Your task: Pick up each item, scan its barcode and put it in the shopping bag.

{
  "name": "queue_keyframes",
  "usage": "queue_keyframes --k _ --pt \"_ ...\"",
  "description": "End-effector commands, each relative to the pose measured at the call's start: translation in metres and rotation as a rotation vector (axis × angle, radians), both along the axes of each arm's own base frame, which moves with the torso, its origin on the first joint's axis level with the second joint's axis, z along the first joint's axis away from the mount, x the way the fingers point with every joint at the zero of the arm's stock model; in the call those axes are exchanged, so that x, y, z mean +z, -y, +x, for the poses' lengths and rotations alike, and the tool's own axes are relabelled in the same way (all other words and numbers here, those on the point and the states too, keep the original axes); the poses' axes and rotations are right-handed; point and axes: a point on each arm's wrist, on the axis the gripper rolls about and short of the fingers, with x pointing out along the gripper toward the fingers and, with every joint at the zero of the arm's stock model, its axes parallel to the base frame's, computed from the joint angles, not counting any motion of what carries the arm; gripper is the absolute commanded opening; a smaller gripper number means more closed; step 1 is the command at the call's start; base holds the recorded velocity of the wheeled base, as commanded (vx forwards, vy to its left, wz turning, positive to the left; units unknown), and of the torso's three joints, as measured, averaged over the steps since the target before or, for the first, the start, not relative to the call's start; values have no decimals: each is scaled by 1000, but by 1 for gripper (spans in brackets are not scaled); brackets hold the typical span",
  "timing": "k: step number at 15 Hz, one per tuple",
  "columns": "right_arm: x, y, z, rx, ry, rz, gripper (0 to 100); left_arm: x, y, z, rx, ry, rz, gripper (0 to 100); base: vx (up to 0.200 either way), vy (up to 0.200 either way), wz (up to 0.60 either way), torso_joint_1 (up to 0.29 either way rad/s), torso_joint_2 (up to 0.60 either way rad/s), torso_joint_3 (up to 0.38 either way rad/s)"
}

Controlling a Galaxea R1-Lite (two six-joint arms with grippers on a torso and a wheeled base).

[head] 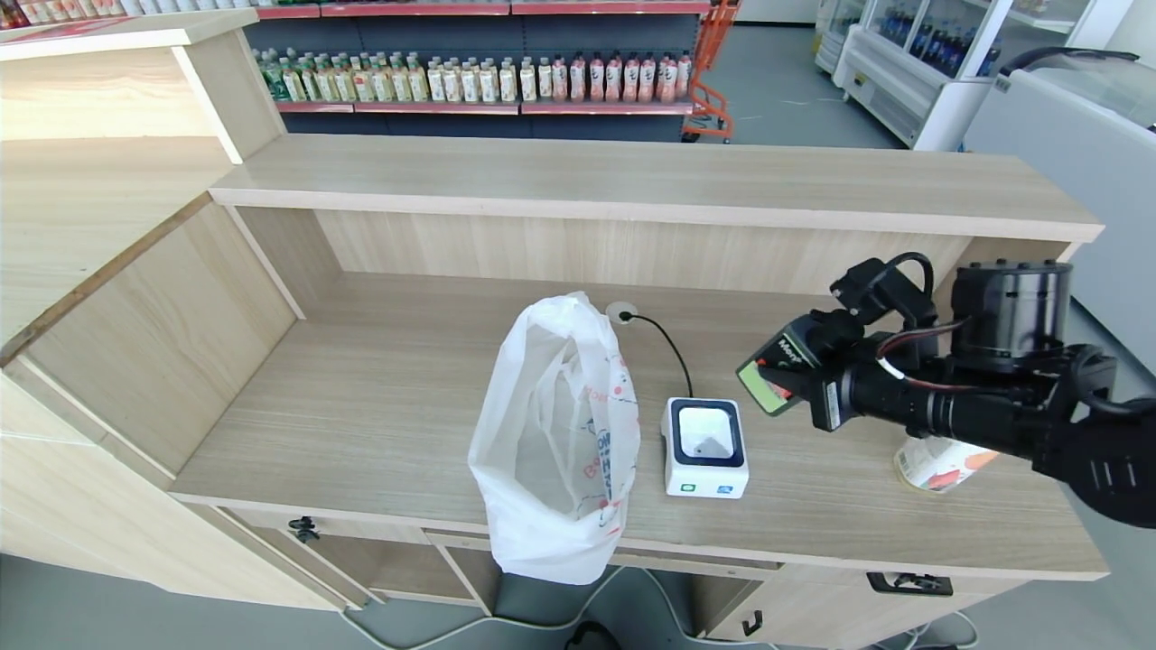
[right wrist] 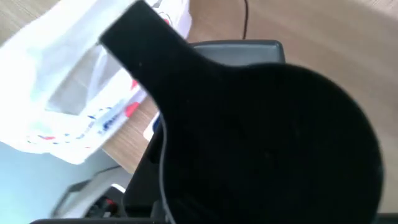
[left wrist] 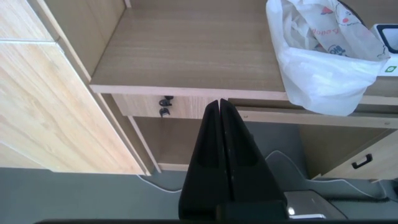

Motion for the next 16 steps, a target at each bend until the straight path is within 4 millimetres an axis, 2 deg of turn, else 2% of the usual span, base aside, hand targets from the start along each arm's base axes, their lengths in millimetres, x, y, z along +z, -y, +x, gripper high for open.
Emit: queue_keyframes --k 1,3,6,10,16 --pt "19 18 -29 -26 135 -105 0 0 0 0 0 -1 0 0 0 0 0 0 0 0" --pt "20 24 -31 -42 160 -88 0 0 0 0 0 -1 0 0 0 0 0 0 0 0" --pt "8 27 -37 -47 96 -48 0 0 0 0 1 -1 0 0 0 0 0 0 0 0" --pt "2 20 -36 -22 75 -57 0 0 0 0 1 -1 0 0 0 0 0 0 0 0" --pt "-18 7 -19 -28 47 -80 0 0 0 0 0 -1 0 0 0 0 0 0 0 0"
